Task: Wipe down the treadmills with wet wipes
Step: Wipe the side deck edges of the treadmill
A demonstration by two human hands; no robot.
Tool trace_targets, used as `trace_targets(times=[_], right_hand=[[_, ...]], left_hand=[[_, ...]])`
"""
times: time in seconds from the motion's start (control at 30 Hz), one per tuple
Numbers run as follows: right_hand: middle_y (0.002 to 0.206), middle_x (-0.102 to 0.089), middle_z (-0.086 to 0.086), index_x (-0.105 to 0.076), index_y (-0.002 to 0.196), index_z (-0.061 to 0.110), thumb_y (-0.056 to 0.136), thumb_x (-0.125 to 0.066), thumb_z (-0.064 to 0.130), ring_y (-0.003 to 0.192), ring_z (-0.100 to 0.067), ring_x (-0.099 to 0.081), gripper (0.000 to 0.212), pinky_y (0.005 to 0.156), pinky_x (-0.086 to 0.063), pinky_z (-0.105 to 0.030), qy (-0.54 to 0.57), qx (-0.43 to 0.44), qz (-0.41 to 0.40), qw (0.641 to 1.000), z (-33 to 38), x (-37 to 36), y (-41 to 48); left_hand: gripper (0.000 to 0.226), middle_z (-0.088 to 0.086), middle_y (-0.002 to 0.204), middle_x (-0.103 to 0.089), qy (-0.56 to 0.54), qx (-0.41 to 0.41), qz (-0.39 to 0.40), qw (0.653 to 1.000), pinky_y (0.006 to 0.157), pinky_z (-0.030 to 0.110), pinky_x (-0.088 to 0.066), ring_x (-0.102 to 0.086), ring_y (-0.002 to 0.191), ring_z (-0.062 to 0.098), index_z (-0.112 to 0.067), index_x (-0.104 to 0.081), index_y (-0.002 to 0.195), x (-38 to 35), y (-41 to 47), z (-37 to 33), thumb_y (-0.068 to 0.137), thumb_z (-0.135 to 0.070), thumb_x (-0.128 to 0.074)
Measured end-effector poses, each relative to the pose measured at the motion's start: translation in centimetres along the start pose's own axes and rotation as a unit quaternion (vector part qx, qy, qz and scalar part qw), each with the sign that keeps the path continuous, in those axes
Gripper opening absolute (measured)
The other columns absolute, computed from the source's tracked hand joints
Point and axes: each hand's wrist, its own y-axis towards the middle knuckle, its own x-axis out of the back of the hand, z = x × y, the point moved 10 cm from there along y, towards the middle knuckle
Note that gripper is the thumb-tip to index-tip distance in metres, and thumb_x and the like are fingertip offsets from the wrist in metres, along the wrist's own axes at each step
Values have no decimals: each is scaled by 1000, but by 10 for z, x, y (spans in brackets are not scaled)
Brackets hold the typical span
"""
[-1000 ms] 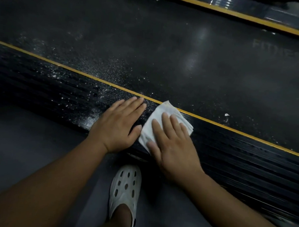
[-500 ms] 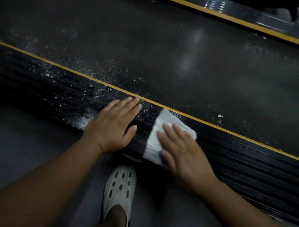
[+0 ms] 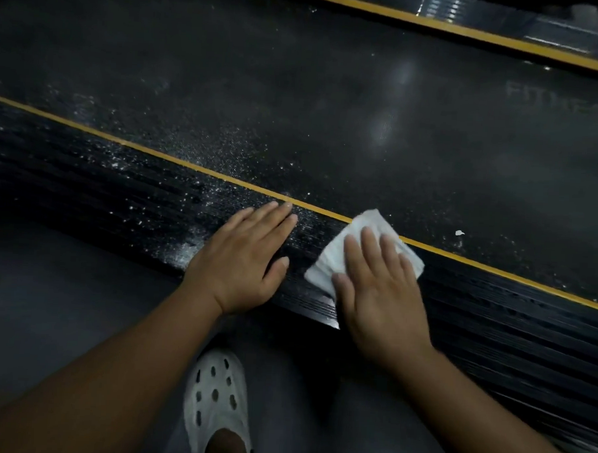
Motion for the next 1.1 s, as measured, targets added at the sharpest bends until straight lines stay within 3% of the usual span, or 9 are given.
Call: trace_targets(times=[0.1,0.23,0.3,0.43,0.63,0.73,0.83,1.0,1.1], right_hand=[[169,-5,-9,-13,162,19,101,-7,50,155,-31,-1,69,124,-6,-47,1,-12,25,1000,23,-6,30],[163,-30,-10,-37,155,15,105,-21,48,150,-34,-26,62,120,-26,-48,-11,121,18,992,46,-9,-4],[161,-34,-10,-41,153,15,104,-24,49,148,-33,-32,62,120,-25,-45,-5,82,8,997,13,-5,-17],[163,-29,-13,-35,156,14,102,-19,46,151,-36,-24,64,119,-21,-48,10,-77,-23,997,-22,4,12],[159,-39,-11,-48,149,16,103,-30,41,147,-35,-35,55,116,-32,-50,6,29,-19,999,53,-8,-3],[155,-43,-12,-52,145,13,100,-36,41,142,-37,-42,56,115,-26,-45,20,-65,-68,995,19,1,-22],[160,-35,-15,-41,153,15,100,-28,51,146,-40,-32,65,115,-22,-50,-3,-214,-64,975,3,-1,-2],[159,-39,-10,-44,152,19,104,-26,47,147,-34,-35,59,116,-28,-49,0,-52,-32,998,103,-17,8],[159,-39,-9,-43,152,18,103,-27,48,145,-34,-38,60,115,-24,-46,-14,-75,-23,997,70,-13,-19]], left_hand=[[72,3,168,-20,1,-2,-2,1000,126,39,-10,-17,155,19,-14,-29,159,1,0,-2,96,-48,-26],[73,3,168,-17,3,-4,11,1000,126,39,-9,-14,155,18,-13,-28,159,1,1,-2,96,-48,-23],[74,1,170,-9,-5,-5,18,1000,126,36,-3,-6,156,15,-14,-22,161,1,0,-3,97,-51,-17],[82,0,170,2,-11,-17,57,998,124,30,8,5,156,13,-16,-11,162,0,3,-4,93,-58,-5],[73,6,168,-19,-6,-88,57,994,125,36,-14,-16,155,19,-10,-30,158,15,-2,17,99,-52,-20],[74,0,170,-2,15,-89,71,993,127,37,-5,2,156,13,-14,-14,162,8,-7,38,102,-56,-12],[73,-2,170,2,8,-94,64,993,127,37,-1,8,155,10,-16,-10,163,4,-9,42,102,-57,-9],[73,-2,169,-5,-8,-89,49,995,127,37,-4,0,156,11,-16,-17,161,6,-7,40,99,-54,-14],[74,-1,170,-6,-7,-90,42,995,127,35,-2,-1,156,12,-16,-17,162,9,-7,39,99,-54,-13]])
